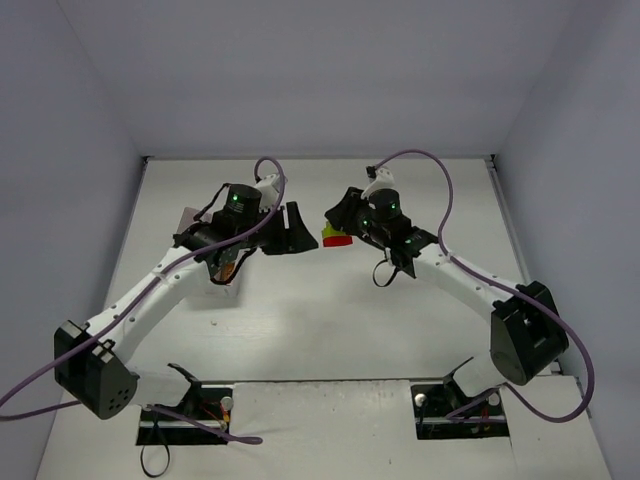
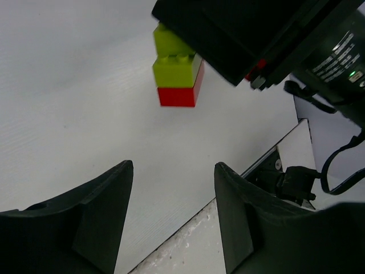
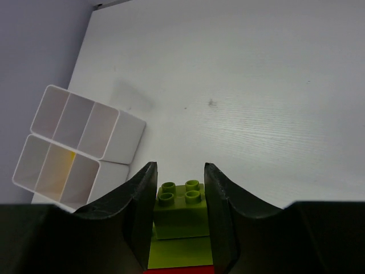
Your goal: Sort the legos into containers by color
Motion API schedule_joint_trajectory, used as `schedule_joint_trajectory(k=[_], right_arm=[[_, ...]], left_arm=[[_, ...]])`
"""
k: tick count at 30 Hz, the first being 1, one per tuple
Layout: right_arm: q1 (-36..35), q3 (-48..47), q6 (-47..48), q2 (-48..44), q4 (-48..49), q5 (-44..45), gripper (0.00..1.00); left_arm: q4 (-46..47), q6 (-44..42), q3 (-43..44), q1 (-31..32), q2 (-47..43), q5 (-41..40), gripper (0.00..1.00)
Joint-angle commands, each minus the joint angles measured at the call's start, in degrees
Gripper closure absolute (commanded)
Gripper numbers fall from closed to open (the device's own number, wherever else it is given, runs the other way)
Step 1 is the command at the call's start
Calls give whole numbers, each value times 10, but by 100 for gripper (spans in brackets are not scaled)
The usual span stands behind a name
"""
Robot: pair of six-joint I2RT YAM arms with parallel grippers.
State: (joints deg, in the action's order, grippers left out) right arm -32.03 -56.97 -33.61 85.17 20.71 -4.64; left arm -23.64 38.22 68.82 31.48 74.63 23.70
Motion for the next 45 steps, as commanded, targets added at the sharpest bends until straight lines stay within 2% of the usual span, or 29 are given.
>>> schedule_joint_trajectory(k=[1,15,30,33,34,37,38,42,45], right_arm=[[-9,1,-12,-33,80,-25,100],[-12,18,-27,-64,112,-48,100],[-12,13,-31,-55,124,-63,100],[-12,12,-30,-56,125,-64,100],[-11,12,-30,-57,124,-65,100],[-11,12,-29,-61,122,-64,100],[-11,12,-27,-62,119,-63,100],[-11,13,-20,-69,104,-61,100],[-11,11,-7,-71,78,-56,97]], left_arm=[[104,27,20,18,9,4,47],[101,7,54,57,81,-58,44],[183,34,30,57,90,-89,46],[193,39,28,57,97,-84,52],[196,38,27,57,98,-81,59],[199,36,24,57,98,-78,69],[199,35,22,57,99,-77,76],[199,21,9,58,87,-71,90],[196,0,-5,57,70,-80,94]])
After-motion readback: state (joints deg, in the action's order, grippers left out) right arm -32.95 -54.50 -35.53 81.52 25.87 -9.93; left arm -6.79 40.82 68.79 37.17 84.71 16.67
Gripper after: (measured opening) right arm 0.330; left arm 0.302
